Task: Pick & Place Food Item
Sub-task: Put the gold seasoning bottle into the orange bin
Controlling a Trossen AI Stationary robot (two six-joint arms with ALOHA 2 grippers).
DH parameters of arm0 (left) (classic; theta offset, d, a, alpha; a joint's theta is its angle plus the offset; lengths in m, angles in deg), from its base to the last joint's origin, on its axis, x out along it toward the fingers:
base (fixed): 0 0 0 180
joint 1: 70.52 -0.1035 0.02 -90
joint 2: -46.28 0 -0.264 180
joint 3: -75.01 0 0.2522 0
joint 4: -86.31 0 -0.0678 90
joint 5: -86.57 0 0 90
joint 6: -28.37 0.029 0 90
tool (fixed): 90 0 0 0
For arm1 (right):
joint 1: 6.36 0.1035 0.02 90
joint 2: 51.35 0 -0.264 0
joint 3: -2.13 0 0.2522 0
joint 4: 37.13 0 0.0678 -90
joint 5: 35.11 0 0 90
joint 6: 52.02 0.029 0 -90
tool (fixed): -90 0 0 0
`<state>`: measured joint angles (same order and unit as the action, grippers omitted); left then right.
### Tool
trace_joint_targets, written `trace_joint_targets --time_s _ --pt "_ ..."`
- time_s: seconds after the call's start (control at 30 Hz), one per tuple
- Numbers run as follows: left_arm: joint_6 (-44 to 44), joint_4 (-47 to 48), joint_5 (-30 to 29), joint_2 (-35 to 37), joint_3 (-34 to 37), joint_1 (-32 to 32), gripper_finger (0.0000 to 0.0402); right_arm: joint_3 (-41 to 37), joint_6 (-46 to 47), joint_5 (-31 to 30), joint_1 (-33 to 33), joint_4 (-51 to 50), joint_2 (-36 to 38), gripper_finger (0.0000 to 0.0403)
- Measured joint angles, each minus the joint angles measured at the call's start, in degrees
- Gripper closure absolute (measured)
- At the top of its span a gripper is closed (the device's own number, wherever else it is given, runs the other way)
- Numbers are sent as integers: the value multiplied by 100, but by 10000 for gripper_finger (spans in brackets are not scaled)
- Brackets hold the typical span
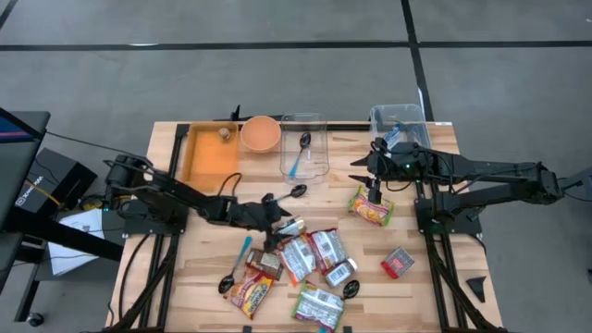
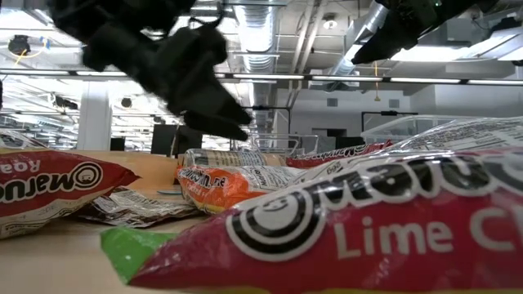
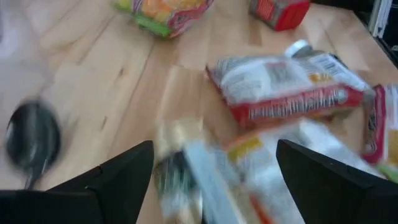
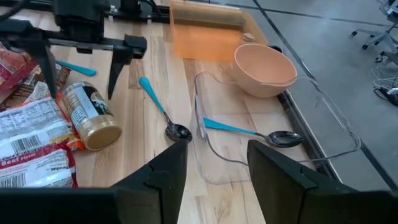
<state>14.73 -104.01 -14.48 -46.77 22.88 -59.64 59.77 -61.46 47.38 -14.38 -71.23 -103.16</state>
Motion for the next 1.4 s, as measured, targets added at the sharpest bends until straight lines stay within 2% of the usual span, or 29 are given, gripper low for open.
trace_joint_targets --time_s 0.3,0.4,0.53,0.63,0.9,1.03,1.4 --pt "391 2599 61 -552 -1857 -197 68 0 -2 2 -1 -18 2 239" --pt "520 3518 255 -702 -2472 -227 68 0 -2 4 1 -22 1 239" --pt "351 4698 465 -934 -3261 -349 68 0 -2 15 8 -33 2 239" --pt "224 5168 644 -1181 -3680 -463 68 0 -2 17 10 -38 1 239" --pt "157 5868 861 -1864 -4204 -659 68 0 -2 17 10 -67 1 239" --pt "111 5900 1043 -1995 -4234 -682 68 0 -4 17 10 -68 0 239" --pt "-29 5883 1075 -2104 -4227 -787 68 0 -6 18 12 -64 0 239"
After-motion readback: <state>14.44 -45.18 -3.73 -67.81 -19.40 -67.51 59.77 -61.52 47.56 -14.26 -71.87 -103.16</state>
